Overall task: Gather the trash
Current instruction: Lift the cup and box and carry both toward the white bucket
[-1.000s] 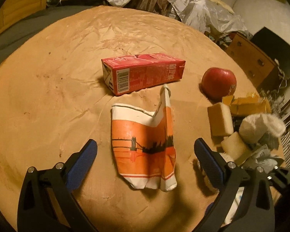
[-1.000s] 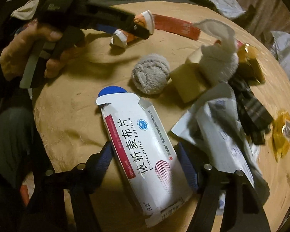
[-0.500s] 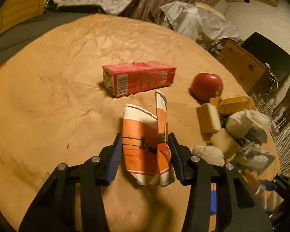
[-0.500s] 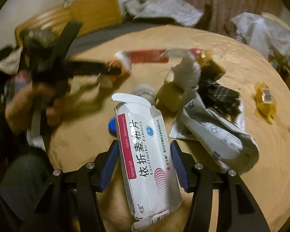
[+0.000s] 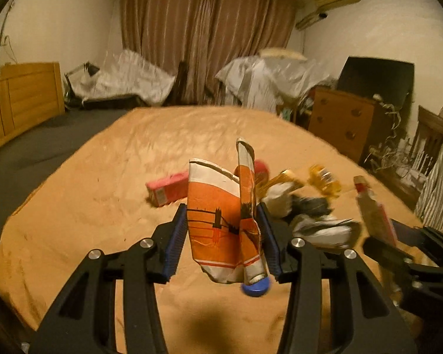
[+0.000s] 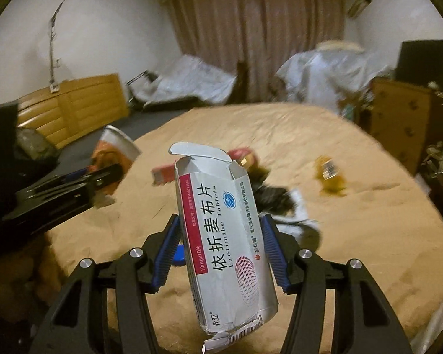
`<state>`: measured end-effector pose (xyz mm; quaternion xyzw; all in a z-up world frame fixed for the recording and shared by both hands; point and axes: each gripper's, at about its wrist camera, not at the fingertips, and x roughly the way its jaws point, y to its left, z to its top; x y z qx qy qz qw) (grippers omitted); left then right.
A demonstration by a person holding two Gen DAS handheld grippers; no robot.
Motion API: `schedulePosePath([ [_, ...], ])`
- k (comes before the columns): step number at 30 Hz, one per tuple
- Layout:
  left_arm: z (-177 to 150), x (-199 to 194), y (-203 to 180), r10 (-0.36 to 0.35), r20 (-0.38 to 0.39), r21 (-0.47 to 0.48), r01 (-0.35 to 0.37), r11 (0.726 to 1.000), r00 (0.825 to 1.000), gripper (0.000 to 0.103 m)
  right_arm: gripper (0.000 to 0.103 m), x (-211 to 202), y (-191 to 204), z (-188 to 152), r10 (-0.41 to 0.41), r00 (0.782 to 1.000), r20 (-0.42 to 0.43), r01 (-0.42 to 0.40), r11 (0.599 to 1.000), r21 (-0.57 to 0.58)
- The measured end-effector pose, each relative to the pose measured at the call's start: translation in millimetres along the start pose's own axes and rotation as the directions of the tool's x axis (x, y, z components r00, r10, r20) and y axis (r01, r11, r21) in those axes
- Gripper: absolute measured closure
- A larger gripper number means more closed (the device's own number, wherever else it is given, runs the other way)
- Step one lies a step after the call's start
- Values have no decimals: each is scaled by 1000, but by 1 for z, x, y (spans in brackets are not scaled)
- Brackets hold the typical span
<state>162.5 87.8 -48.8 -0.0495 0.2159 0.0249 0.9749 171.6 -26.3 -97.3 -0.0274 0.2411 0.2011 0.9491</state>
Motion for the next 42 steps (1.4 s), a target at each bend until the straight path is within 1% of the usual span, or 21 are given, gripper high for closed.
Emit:
schedulePosePath([
  [4,-1,-25,-17,0,59,4,0,1000,998,57,45,-26,1,0,-91,994,63,91,996,11],
  [7,-4,-37,-31,-2,94,18,1,1000,996,57,45,-45,1,-2,-132,986,106,130,991,27],
  [10,-8,-48,-39,12,141,35,-17,999,990,57,45,-64,3,-1,-161,973,167,157,987,35],
  [13,-10,-61,-44,29,193,52,-40,998,981,57,45,-81,1,-1,-178,961,214,170,984,56],
  [17,-10,-76,-53,31,228,59,-46,997,973,56,44,-99,-3,-7,-184,953,242,172,983,70],
  [22,-12,-81,-58,23,225,61,-37,997,974,56,44,-111,0,-12,-180,952,249,167,983,73],
  [27,-13,-84,-53,14,220,57,-27,998,976,56,44,-118,-2,-12,-180,950,254,167,983,73],
  [33,-11,-85,-55,3,218,60,-17,998,976,56,44,-126,-3,-6,-183,950,255,170,983,72],
  [38,-8,-81,-65,-33,207,72,18,997,978,56,44,-138,-13,1,-207,951,232,197,978,65],
  [42,-4,-75,-82,-77,196,86,62,994,978,56,44,-155,-28,4,-250,941,228,239,968,76],
])
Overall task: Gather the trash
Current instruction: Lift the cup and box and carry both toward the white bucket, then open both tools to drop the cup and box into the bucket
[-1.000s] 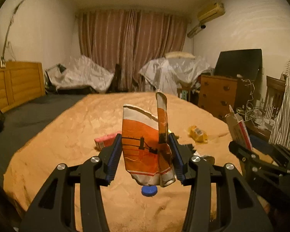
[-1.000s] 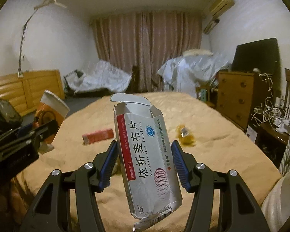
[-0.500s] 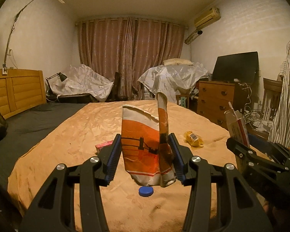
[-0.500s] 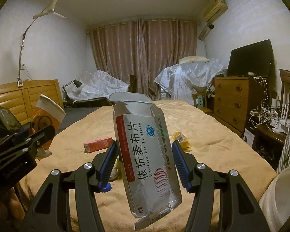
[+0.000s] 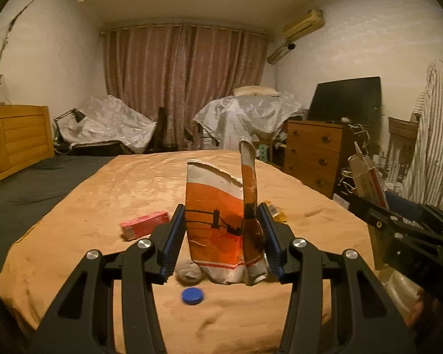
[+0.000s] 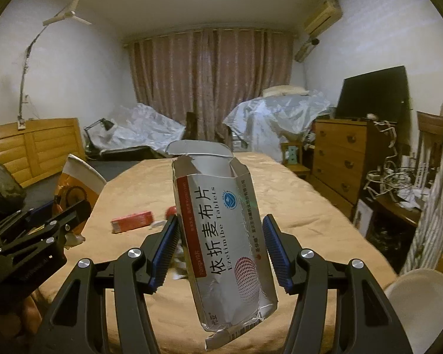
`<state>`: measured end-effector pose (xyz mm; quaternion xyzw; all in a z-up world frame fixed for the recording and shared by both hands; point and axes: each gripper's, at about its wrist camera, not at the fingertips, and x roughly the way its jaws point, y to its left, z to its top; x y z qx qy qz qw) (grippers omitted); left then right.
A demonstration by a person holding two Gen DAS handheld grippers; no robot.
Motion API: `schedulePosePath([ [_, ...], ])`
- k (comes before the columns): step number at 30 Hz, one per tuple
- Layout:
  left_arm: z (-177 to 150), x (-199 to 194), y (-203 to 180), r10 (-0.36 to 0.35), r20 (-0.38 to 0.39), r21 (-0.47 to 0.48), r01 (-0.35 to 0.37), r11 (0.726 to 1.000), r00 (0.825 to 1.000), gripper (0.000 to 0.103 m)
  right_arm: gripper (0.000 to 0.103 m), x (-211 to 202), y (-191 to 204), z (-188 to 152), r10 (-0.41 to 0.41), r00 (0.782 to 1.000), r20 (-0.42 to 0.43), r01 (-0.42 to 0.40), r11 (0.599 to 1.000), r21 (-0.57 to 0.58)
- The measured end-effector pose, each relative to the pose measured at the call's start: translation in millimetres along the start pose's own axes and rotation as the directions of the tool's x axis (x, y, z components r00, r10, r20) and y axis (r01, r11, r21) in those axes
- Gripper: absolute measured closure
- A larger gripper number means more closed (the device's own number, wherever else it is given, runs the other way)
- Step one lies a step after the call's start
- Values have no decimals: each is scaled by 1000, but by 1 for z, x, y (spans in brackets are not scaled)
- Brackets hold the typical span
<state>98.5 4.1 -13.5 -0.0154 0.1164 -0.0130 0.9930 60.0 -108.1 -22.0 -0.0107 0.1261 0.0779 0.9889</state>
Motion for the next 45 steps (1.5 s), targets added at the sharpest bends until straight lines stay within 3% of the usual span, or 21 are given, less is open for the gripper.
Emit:
schedulePosePath([
  [11,17,21,-74,-172,4,32,172,985,985,56,44,-44,-94,12,-180,984,-17,180,983,28],
  [18,11,34,-143,-319,-60,77,323,943,946,56,44,-74,-189,8,-312,944,-106,319,946,53],
  [22,3,41,-187,-399,-112,89,409,908,910,56,44,-88,-242,-1,-369,912,-179,386,920,71],
  [28,-8,52,-248,-492,-206,101,518,849,846,55,44,-95,-312,-19,-380,870,-314,433,893,119],
  [34,-24,73,-294,-542,-349,68,597,799,765,55,44,-89,-384,-38,-323,821,-470,445,879,174],
  [38,-41,90,-319,-547,-449,45,630,775,706,55,44,-83,-419,-51,-294,797,-528,450,872,192],
  [41,-53,98,-329,-539,-495,44,639,768,681,55,44,-77,-433,-58,-281,784,-553,453,868,201],
  [45,-61,104,-333,-527,-523,40,637,770,670,55,44,-78,-423,-65,-278,781,-559,458,864,210],
])
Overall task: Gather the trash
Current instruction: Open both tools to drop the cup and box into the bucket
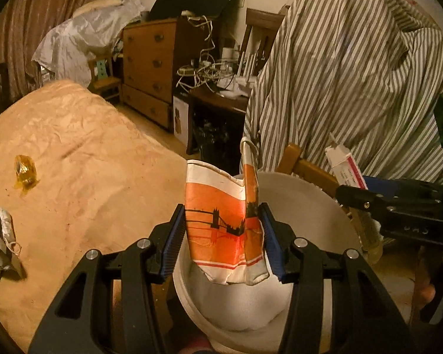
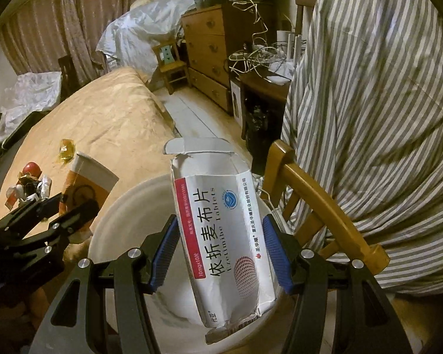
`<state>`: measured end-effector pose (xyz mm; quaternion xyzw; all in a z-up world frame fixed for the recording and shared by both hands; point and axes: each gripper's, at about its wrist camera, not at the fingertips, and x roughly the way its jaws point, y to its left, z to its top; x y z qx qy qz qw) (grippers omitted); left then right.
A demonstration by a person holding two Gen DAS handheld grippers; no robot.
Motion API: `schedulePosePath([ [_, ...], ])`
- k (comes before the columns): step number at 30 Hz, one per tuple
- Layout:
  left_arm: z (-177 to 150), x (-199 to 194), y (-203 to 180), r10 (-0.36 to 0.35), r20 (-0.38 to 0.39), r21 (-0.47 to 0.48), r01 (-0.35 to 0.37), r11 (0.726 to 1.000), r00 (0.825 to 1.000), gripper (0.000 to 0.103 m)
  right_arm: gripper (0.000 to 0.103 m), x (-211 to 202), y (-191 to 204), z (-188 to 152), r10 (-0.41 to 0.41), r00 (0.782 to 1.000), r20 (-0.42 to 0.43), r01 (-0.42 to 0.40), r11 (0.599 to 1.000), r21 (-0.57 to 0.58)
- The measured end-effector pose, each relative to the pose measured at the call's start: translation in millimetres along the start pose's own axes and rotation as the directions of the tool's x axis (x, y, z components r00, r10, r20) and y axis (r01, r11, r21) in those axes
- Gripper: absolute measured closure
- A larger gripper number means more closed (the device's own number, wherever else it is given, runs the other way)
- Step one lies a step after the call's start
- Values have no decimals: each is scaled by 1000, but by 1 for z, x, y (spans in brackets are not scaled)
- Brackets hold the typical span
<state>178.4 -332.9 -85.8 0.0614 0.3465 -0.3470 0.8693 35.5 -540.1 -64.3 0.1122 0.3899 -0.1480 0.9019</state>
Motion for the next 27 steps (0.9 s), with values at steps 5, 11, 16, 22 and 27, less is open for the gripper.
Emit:
schedulePosePath([
  [5,-4,2,2,-1,-11,0,1,1000,1000,55,44,0,7,-10,3,1000,-4,-3,1000,3],
  [11,-1,2,-4,0,-12,6,0,1000,1000,51,43,-1,11,-12,5,1000,-2,-5,1000,7],
  [16,-1,-1,-2,56,14,6,-56,998,998,22,29,-5,10,-13,15,999,35,-16,999,34],
  [22,-2,2,5,68,3,-4,-68,998,998,22,29,-9,2,-11,12,998,56,-16,998,56],
  [27,-2,-2,2,67,9,3,-67,998,998,22,29,-10,6,-13,19,998,54,-21,999,47],
])
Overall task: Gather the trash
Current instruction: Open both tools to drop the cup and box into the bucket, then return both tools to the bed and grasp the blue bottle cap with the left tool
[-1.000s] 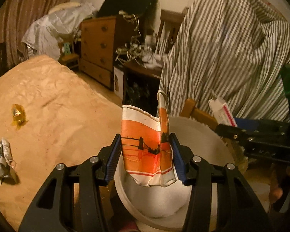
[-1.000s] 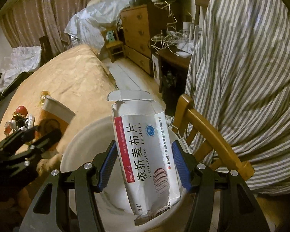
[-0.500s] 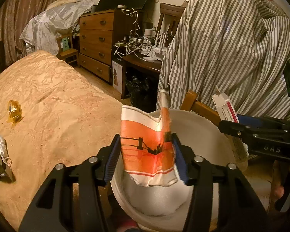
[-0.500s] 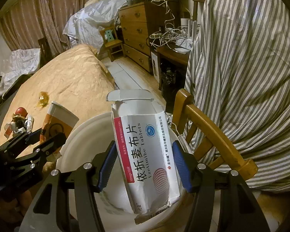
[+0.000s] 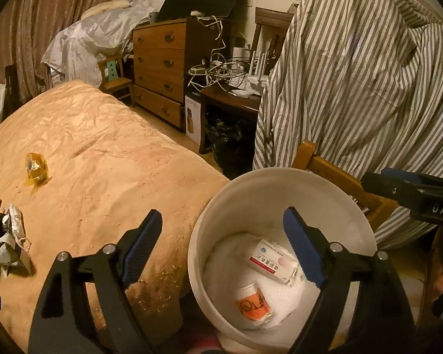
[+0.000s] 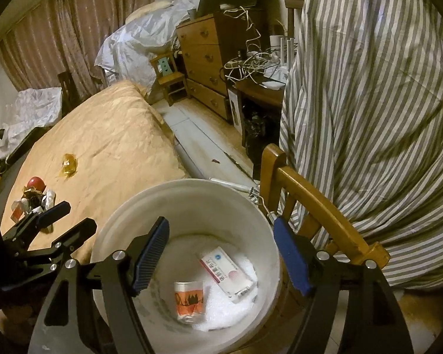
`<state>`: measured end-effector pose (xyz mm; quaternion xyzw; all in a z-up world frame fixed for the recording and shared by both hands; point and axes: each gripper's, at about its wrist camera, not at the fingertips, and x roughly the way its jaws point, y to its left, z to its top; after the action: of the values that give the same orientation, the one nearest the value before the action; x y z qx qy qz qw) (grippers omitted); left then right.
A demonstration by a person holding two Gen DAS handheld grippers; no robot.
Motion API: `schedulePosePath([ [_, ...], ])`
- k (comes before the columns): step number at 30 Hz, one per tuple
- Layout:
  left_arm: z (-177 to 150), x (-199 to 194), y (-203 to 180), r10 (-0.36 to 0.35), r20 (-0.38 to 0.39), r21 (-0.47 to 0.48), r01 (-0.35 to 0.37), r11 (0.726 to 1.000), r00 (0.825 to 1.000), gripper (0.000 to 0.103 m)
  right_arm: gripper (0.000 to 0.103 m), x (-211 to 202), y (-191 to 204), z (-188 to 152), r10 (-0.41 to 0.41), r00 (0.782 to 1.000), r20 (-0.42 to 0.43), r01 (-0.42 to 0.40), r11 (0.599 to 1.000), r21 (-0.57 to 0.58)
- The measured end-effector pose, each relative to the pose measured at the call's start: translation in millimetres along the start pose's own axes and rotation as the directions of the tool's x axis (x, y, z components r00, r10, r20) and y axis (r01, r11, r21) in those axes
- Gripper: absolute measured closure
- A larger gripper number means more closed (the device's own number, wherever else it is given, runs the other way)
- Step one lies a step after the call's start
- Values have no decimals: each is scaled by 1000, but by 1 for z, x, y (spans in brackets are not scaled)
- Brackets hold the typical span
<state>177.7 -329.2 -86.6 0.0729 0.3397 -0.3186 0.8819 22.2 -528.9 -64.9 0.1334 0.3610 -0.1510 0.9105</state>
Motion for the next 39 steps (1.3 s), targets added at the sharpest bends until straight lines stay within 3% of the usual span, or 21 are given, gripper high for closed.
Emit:
schedulePosePath([
  [6,-6,-13,14,22,15,3,-22,1000,1000,22,25,-13,18,-4,32,999,43,-31,999,-23],
  [11,-25,-31,70,106,16,-53,-105,993,994,22,16,-27,69,-16,141,984,110,-133,988,-75],
  [15,-47,-50,130,200,3,-133,-198,971,980,22,10,-23,122,-26,238,965,113,-222,965,-138],
  [20,-81,-84,209,357,-21,-209,-354,912,934,22,6,-8,193,-37,335,938,87,-311,926,-215],
  [28,-149,-121,319,499,-148,-368,-516,773,854,22,6,26,289,-66,408,911,-57,-403,855,-326],
  [32,-171,-121,342,490,-186,-403,-521,752,851,22,6,40,320,-82,425,897,-119,-438,823,-361],
  [36,-181,-109,351,457,-202,-419,-498,759,866,22,6,53,336,-90,433,885,-170,-464,797,-385],
  [39,-185,-103,357,461,-197,-424,-500,755,865,22,7,59,353,-97,438,877,-195,-479,771,-420],
])
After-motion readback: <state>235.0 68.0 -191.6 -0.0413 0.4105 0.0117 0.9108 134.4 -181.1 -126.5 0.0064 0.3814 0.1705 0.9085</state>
